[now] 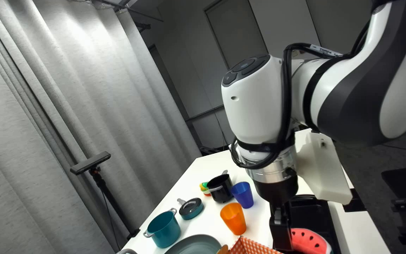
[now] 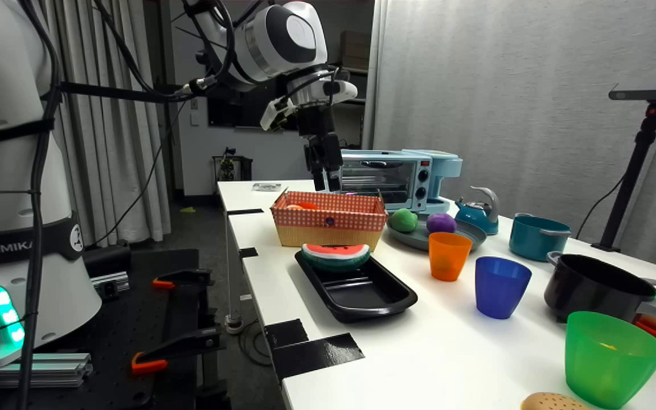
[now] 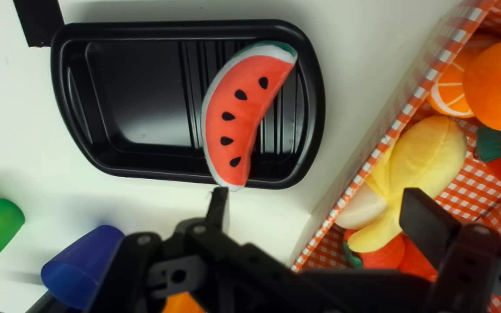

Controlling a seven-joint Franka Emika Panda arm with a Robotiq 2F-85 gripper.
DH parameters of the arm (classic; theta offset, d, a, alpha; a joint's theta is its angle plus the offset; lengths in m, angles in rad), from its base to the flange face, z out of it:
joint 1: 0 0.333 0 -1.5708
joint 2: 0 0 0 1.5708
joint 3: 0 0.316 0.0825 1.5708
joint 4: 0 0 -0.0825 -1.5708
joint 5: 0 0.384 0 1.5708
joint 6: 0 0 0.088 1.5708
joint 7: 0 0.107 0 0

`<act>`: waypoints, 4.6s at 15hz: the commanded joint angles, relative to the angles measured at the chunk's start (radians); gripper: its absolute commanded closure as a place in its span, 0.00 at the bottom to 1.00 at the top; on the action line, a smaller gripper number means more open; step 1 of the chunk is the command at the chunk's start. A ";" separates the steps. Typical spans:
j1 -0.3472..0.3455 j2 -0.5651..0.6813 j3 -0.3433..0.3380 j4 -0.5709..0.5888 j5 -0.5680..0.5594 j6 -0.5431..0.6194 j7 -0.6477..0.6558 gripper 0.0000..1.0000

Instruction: Put the watermelon plush toy in the box

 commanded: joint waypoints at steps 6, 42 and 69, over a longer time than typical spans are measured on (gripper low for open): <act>-0.008 -0.001 0.008 0.000 0.004 -0.001 -0.004 0.00; -0.052 0.183 -0.112 0.020 0.120 0.108 -0.035 0.00; 0.031 0.194 -0.211 0.057 0.081 0.105 0.010 0.98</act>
